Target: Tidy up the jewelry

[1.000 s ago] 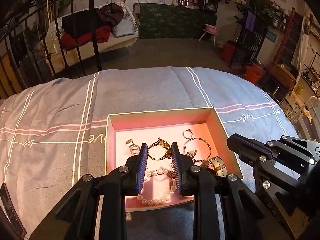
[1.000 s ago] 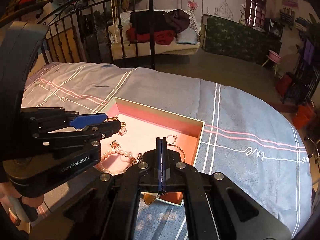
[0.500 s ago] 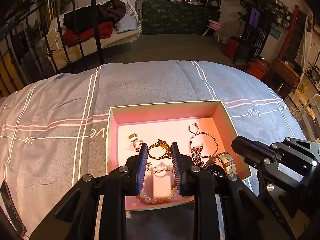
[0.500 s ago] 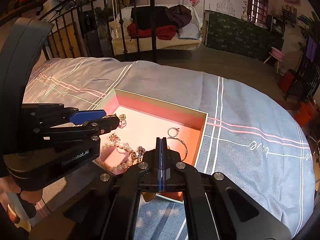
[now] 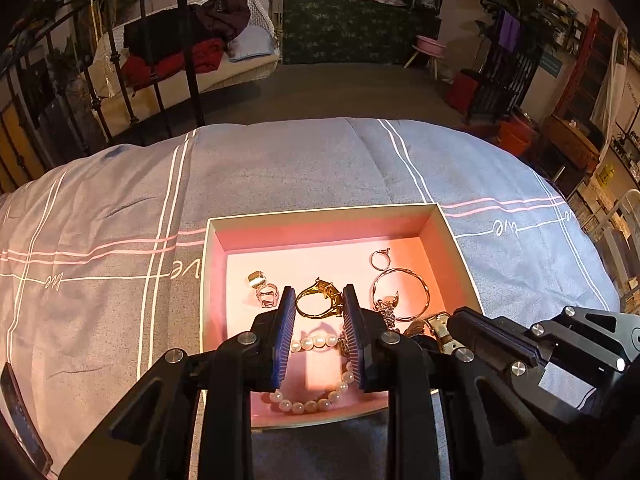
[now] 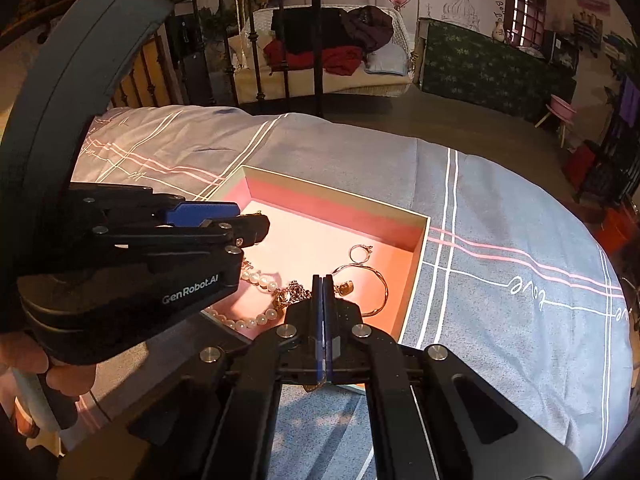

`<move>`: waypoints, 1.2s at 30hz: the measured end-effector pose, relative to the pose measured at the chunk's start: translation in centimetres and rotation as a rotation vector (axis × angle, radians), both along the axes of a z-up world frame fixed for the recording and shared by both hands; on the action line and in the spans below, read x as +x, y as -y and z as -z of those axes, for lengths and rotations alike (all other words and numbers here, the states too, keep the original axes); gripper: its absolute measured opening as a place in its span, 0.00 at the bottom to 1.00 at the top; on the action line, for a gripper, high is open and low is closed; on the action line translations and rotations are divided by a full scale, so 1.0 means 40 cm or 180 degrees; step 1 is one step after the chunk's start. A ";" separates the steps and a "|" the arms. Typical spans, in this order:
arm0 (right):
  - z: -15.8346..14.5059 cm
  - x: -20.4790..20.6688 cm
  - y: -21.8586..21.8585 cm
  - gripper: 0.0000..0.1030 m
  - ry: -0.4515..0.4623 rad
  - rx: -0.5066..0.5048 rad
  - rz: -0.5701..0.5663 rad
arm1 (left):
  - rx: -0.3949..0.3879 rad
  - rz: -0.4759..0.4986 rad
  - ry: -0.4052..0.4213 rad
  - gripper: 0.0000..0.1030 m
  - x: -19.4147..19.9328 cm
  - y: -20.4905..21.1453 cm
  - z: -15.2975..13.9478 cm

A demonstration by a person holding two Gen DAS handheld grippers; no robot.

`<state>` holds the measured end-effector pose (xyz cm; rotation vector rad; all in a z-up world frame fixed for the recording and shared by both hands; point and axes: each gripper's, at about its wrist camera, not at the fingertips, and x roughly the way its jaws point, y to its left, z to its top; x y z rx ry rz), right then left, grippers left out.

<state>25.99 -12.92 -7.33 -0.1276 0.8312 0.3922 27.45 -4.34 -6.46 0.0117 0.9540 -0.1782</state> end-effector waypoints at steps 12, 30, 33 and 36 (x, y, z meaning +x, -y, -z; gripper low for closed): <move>-0.015 -0.017 -0.004 0.94 0.0164 0.0057 0.0132 | 0.0260 -0.0133 0.0238 0.94 -0.015 0.015 -0.050; -0.053 -0.187 0.000 0.94 0.0497 0.0058 0.0182 | 0.0085 -0.0161 0.0802 0.94 -0.215 -0.036 -0.135; -0.069 -0.270 0.002 0.94 0.0728 0.0063 0.0248 | 0.0031 -0.0089 0.1000 0.94 -0.300 -0.037 -0.159; -0.081 -0.355 0.010 0.94 0.0983 0.0057 0.0406 | -0.0077 -0.0048 0.1203 0.94 -0.390 -0.043 -0.177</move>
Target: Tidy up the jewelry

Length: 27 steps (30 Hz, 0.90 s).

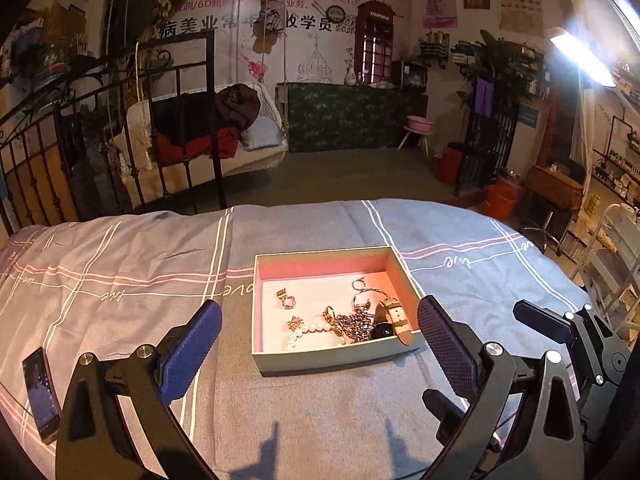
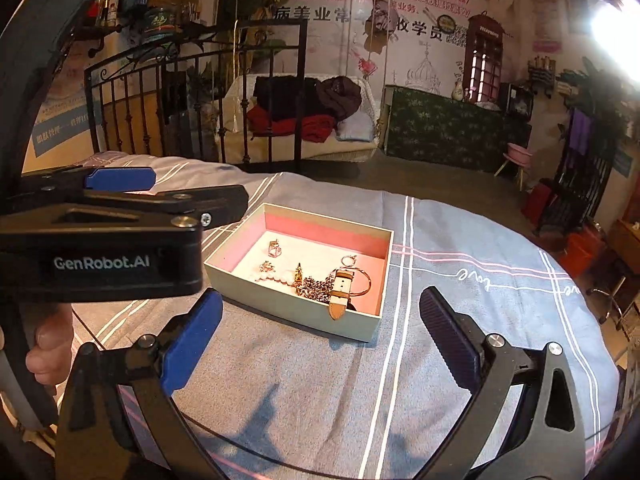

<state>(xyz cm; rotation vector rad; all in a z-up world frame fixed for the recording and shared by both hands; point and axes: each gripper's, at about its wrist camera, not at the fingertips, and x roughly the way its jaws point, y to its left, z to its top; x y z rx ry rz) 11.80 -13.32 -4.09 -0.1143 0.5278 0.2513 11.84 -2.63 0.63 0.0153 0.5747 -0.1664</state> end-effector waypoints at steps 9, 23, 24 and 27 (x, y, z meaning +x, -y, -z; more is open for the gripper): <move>-0.025 -0.191 0.049 0.94 0.0428 0.0294 0.0335 | -0.0030 -0.0193 0.0430 0.94 -0.181 -0.031 -0.028; -0.033 -0.196 0.058 0.94 0.0550 0.0225 0.0449 | -0.0076 -0.0305 0.0571 0.94 -0.202 -0.030 -0.045; -0.033 -0.196 0.061 0.94 0.0552 0.0233 0.0445 | -0.0072 -0.0304 0.0565 0.94 -0.201 -0.029 -0.044; -0.030 -0.189 0.063 0.94 0.0539 0.0200 0.0451 | -0.0080 -0.0314 0.0543 0.94 -0.197 -0.031 -0.039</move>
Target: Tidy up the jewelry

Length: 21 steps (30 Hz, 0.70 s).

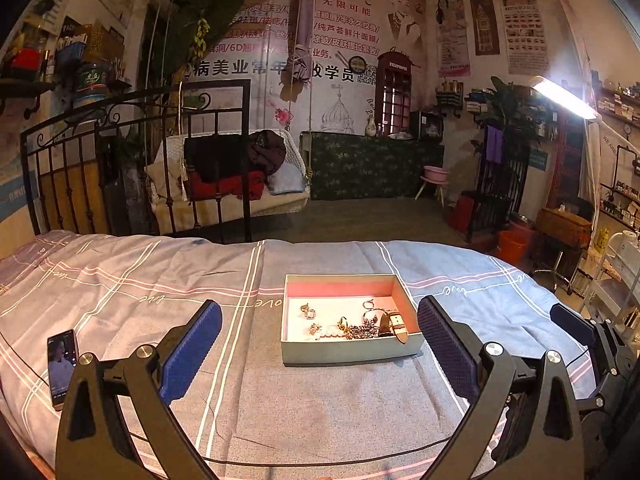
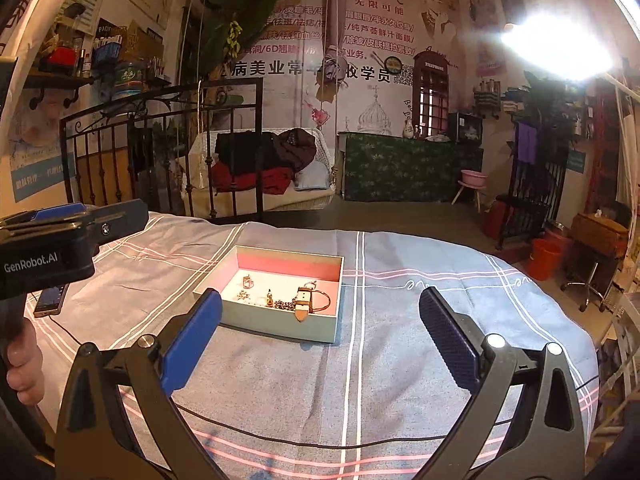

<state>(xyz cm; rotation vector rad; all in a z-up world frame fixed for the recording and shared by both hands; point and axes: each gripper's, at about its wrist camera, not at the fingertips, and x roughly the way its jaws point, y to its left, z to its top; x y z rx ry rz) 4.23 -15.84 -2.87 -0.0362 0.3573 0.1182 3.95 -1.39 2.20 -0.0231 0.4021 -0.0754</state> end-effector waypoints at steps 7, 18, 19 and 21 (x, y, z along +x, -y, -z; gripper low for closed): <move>0.005 0.017 -0.003 0.94 -0.0034 0.0027 0.0022 | 0.0006 -0.0009 -0.0034 0.94 0.009 -0.004 0.004; 0.018 0.030 -0.010 0.94 -0.0117 0.0036 0.0015 | 0.0059 0.0000 -0.0079 0.94 0.021 -0.005 0.011; 0.020 0.030 -0.010 0.94 -0.0124 0.0037 0.0014 | 0.0083 0.0000 -0.0089 0.94 0.024 0.000 0.014; 0.020 0.030 -0.011 0.94 -0.0129 0.0038 0.0008 | 0.0111 0.0010 -0.0090 0.94 0.024 0.002 0.017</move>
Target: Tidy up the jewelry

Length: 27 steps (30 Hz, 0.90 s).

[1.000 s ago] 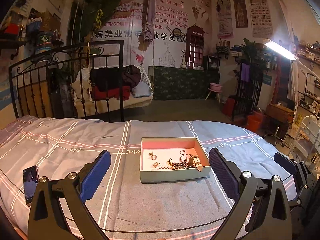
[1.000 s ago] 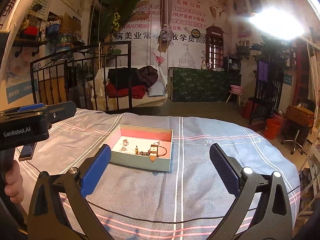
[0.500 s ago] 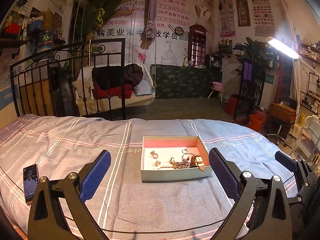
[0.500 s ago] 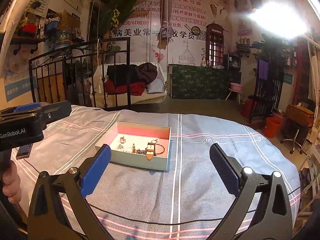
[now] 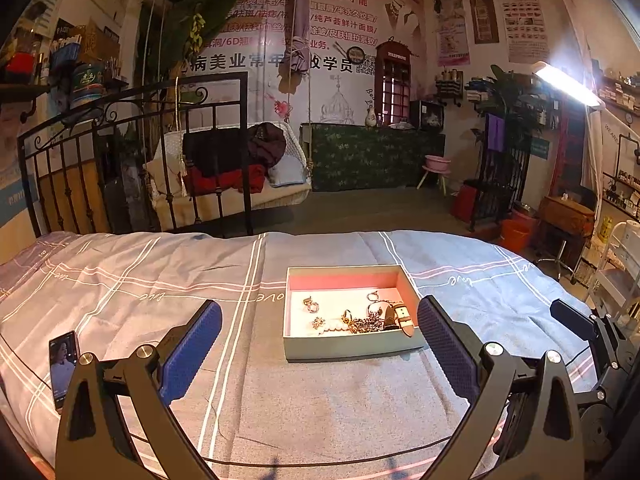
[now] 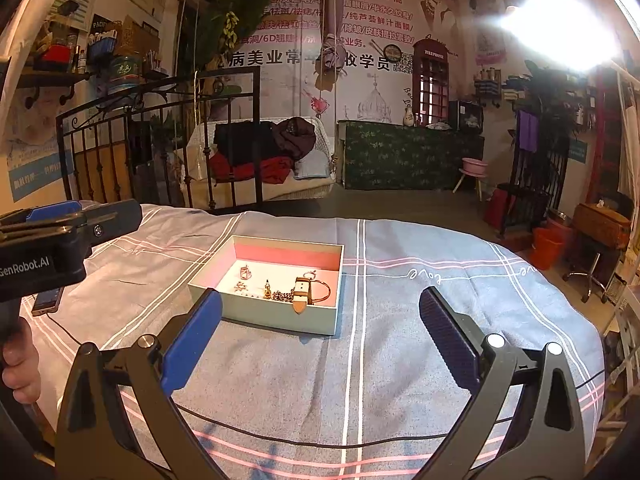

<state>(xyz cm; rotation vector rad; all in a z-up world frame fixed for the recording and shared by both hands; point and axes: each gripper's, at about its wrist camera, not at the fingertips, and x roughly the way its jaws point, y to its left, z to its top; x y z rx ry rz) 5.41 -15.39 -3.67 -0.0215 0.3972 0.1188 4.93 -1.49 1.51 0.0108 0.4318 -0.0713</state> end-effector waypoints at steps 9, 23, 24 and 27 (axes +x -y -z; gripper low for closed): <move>-0.001 0.002 -0.005 0.94 0.0005 0.0000 -0.0023 | 0.0014 0.0012 0.0002 0.94 -0.002 0.004 0.008; 0.010 0.005 -0.005 0.94 -0.0038 0.0024 -0.0033 | 0.0050 0.0076 -0.0049 0.94 -0.002 0.014 0.016; 0.012 0.007 -0.006 0.94 -0.0049 0.0023 -0.0035 | 0.0051 0.0076 -0.0047 0.94 -0.002 0.014 0.016; 0.013 0.010 -0.006 0.94 -0.0064 0.0020 -0.0040 | 0.0054 0.0062 -0.0044 0.94 -0.003 0.011 0.019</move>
